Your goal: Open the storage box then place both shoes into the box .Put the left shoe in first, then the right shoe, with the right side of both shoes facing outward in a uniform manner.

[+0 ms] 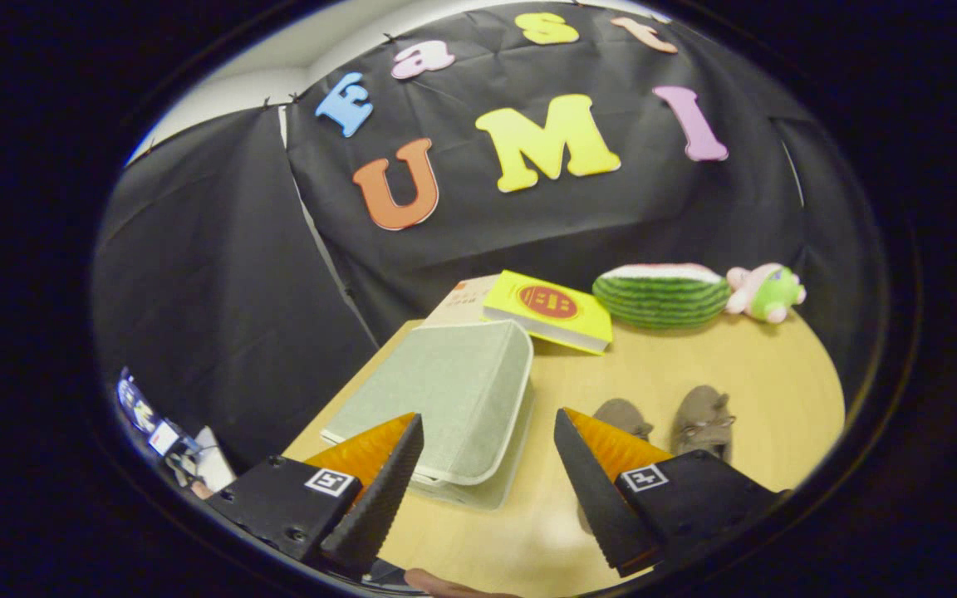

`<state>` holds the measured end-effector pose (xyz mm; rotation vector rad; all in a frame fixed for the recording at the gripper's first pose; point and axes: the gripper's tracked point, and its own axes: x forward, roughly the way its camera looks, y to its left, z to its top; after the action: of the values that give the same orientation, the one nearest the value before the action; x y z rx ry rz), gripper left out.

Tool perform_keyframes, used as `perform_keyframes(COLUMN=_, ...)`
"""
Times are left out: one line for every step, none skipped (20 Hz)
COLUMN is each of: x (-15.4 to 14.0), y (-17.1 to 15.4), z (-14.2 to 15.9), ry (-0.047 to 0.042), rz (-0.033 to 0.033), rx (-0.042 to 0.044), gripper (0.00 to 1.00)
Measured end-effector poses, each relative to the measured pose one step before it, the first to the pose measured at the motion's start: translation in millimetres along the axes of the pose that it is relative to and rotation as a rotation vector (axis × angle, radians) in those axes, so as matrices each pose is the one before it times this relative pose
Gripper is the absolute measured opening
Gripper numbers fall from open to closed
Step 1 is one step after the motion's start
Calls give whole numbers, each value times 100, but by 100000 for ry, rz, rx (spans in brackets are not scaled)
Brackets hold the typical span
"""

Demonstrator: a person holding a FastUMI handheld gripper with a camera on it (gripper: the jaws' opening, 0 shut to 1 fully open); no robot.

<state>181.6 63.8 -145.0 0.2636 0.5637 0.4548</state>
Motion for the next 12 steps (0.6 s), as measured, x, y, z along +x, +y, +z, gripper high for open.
perform_keyframes(x=650, y=-623, z=432, ry=832, rz=1934, rx=3350, gripper=100)
perform_keyframes(x=605, y=-510, z=520, ry=87, rz=1704, rx=2286, gripper=99)
perform_keyframes(x=787, y=-224, z=331, ry=350, rz=2456, rx=1317, gripper=99)
perform_keyframes(x=802, y=-470, z=102, ry=1480, rz=1607, rx=1683, gripper=99)
perform_keyframes(x=733, y=-529, z=-406, ry=2737, rz=2224, rx=2666, gripper=99)
perform_keyframes(x=759, y=-201, z=-221, ry=2531, rz=3898, rx=4194, gripper=99)
perform_keyframes(x=982, y=66, z=-442, ry=5026, rz=4908, rx=4039, gripper=98)
perform_keyframes(x=925, y=269, z=-296, ry=4379, rz=5500, rx=4326, gripper=98)
perform_keyframes(x=816, y=-295, z=-211, ry=3693, rz=3372, rx=3584, gripper=98)
perform_keyframes(x=656, y=-190, z=174, ry=2014, rz=3012, rx=2656, gripper=98)
perform_keyframes(x=701, y=-380, z=164, ry=2081, rz=2143, rx=1670, gripper=97)
perform_keyframes(x=834, y=-570, z=753, ry=904, rz=1842, rx=1532, gripper=98)
